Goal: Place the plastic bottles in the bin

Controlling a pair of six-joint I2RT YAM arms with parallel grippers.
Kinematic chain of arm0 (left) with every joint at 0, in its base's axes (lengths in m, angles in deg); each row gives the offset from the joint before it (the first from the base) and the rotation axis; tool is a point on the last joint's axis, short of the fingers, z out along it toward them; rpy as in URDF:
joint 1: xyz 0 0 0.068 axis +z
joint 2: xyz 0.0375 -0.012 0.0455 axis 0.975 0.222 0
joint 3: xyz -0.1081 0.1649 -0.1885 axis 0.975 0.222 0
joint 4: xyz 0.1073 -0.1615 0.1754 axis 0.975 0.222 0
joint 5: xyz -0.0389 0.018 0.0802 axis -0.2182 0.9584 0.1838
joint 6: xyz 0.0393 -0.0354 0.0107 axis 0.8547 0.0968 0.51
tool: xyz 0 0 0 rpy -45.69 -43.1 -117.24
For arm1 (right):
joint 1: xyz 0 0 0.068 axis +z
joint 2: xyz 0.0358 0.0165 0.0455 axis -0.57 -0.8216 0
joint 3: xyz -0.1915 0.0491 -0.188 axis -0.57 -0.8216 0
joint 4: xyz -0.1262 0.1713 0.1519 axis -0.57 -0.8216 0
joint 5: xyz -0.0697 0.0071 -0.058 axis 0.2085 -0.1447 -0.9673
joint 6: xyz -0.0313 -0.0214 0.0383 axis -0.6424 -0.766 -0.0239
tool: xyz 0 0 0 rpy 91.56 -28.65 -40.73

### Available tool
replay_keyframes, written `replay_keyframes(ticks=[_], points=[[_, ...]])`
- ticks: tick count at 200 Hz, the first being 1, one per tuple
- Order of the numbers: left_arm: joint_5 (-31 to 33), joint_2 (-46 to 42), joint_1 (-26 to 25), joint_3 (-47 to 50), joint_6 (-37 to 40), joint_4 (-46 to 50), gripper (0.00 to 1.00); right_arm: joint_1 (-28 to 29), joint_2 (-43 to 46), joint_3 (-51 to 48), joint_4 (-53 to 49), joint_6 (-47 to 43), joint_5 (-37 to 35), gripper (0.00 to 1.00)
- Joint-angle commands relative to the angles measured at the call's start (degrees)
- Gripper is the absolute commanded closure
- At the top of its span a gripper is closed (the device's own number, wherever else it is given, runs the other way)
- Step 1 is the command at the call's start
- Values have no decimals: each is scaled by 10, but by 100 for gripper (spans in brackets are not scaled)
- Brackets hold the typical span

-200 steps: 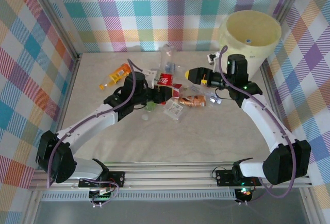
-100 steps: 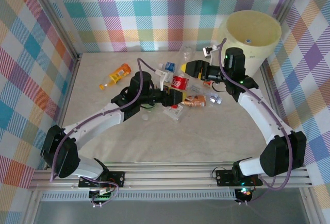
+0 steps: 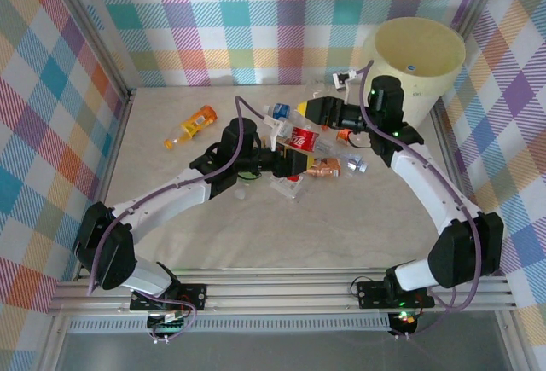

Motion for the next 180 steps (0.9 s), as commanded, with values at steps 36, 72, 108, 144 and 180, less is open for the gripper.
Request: replay_keyframes(ticks=[36, 72, 108, 144, 180], points=[[1, 4, -7, -19, 11, 6, 63, 3, -9, 13, 26, -20, 15, 41], [8, 6, -7, -22, 18, 23, 63, 3, -4, 13, 12, -36, -1, 63], [17, 6, -7, -22, 20, 32, 63, 3, 3, 5, 15, -44, -17, 89], [49, 4, -7, -29, 26, 65, 33, 3, 10, 0, 11, -45, -47, 100], [98, -21, -4, -29, 55, 106, 0, 2, 21, 18, -51, -78, -147, 100]])
